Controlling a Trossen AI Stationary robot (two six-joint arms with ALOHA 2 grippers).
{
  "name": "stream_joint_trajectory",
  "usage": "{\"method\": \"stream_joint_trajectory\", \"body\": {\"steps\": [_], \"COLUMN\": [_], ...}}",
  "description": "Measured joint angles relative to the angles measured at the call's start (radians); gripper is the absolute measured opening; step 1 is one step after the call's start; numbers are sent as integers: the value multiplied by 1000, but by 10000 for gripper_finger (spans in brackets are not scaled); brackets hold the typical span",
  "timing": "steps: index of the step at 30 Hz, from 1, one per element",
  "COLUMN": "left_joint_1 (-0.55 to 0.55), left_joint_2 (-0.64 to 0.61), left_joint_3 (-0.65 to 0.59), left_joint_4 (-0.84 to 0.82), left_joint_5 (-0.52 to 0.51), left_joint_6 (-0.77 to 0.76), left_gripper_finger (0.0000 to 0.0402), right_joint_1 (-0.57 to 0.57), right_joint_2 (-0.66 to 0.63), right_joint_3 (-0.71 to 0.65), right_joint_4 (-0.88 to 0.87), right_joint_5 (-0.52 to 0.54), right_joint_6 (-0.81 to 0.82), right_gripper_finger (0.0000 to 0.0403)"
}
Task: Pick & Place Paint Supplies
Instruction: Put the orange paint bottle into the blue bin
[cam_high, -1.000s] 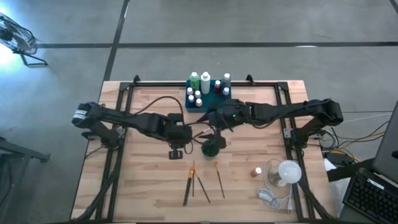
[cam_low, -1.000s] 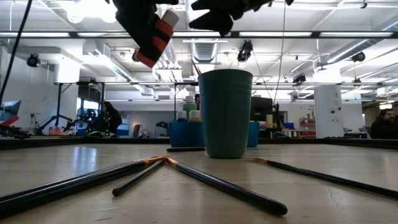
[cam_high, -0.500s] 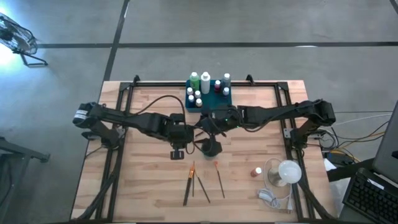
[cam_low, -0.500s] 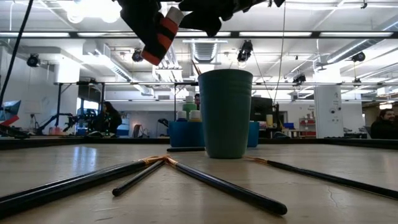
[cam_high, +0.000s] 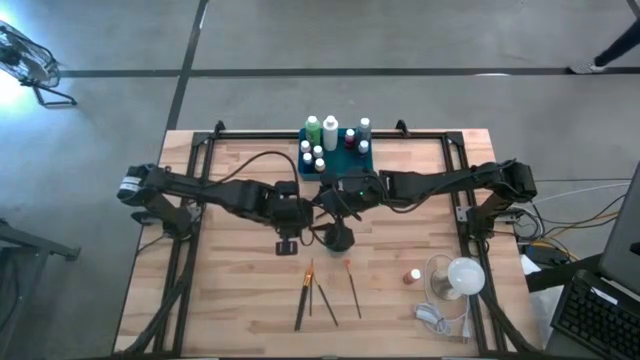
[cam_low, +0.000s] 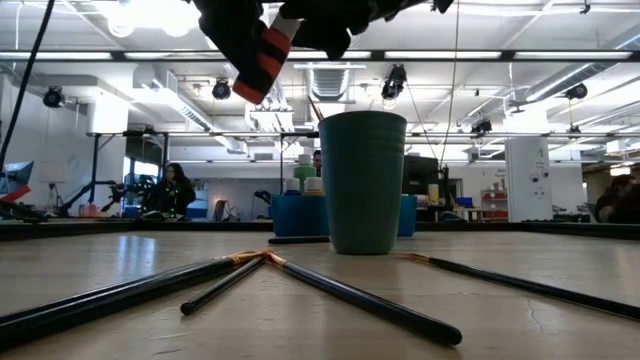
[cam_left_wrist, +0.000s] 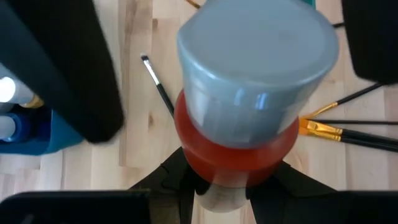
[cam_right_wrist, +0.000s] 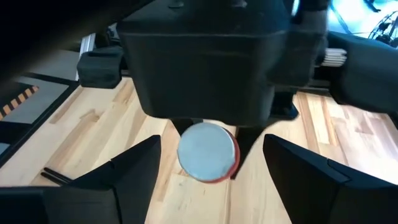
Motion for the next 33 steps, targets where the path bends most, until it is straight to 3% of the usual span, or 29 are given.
{"method": "stream_joint_trajectory", "body": {"steps": [15,33], "left_joint_1": [10,12], "left_joint_2": [0,0], "left_joint_3": [0,0], "left_joint_4": [22,42], "left_joint_5": [14,20], "left_joint_6": [17,22], "left_gripper_finger": [114,114], "right_joint_1": [0,0], "right_joint_2": [0,18], "right_joint_3": [-1,-2], "right_joint_4": [-3,-6], "right_joint_5": [0,1], "right_joint_6": [-1,-13], "right_gripper_finger": [205,162]}}
